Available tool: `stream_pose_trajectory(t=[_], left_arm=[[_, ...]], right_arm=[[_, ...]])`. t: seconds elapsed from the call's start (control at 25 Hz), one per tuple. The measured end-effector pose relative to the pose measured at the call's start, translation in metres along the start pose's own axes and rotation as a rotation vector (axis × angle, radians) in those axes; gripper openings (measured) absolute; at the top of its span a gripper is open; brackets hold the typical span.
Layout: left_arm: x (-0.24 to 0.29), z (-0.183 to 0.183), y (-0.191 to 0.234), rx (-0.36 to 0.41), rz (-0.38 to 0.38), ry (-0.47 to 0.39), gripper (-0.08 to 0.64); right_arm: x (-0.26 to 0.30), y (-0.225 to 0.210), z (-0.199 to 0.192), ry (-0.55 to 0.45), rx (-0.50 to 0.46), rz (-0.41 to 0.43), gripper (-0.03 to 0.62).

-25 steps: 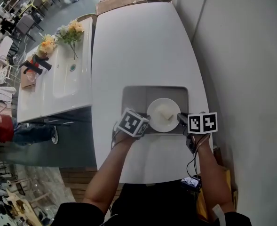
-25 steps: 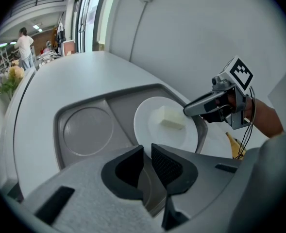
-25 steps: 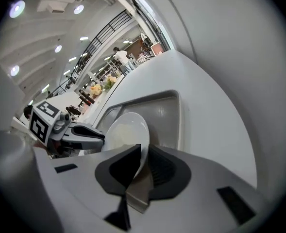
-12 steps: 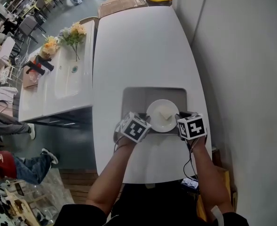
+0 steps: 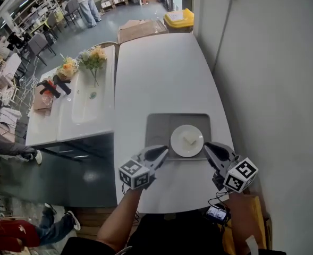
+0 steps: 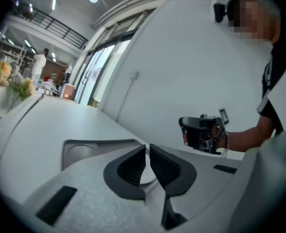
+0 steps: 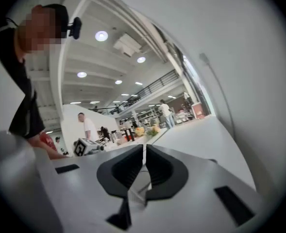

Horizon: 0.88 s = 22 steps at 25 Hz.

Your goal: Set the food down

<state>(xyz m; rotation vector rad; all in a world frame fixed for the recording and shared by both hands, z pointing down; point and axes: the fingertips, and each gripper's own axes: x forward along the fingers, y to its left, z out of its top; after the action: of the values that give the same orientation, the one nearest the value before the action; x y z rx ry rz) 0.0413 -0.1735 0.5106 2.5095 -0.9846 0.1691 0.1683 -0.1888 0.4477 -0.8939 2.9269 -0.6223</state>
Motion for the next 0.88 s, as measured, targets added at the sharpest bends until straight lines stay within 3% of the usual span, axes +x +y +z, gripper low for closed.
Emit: stream_pose_trajectory(t=[0.08, 0.16, 0.4, 0.6, 0.88], left_arm=[[-0.026, -0.010, -0.043, -0.078, -0.150, -0.067, 0.028], [-0.053, -0.032, -0.080, -0.112, -0.249, -0.073, 0.028], [-0.139, -0.089, -0.127, -0.096, -0.388, -0.015, 0.023], [-0.185, -0.111, -0.117, -0.056, -0.427, 0.026, 0.023], [-0.214, -0.087, -0.131, -0.043, -0.410, -0.067, 0.023]], right_arm=[[-0.015, 0.047, -0.008, 0.006, -0.035, 0.057, 0.014], [-0.027, 0.085, -0.027, 0.026, -0.039, 0.055, 0.014], [-0.043, 0.162, -0.068, -0.013, 0.030, -0.045, 0.006], [-0.050, 0.211, -0.076, -0.073, 0.051, -0.079, 0.004], [-0.065, 0.259, -0.086, -0.052, 0.023, -0.060, 0.003]])
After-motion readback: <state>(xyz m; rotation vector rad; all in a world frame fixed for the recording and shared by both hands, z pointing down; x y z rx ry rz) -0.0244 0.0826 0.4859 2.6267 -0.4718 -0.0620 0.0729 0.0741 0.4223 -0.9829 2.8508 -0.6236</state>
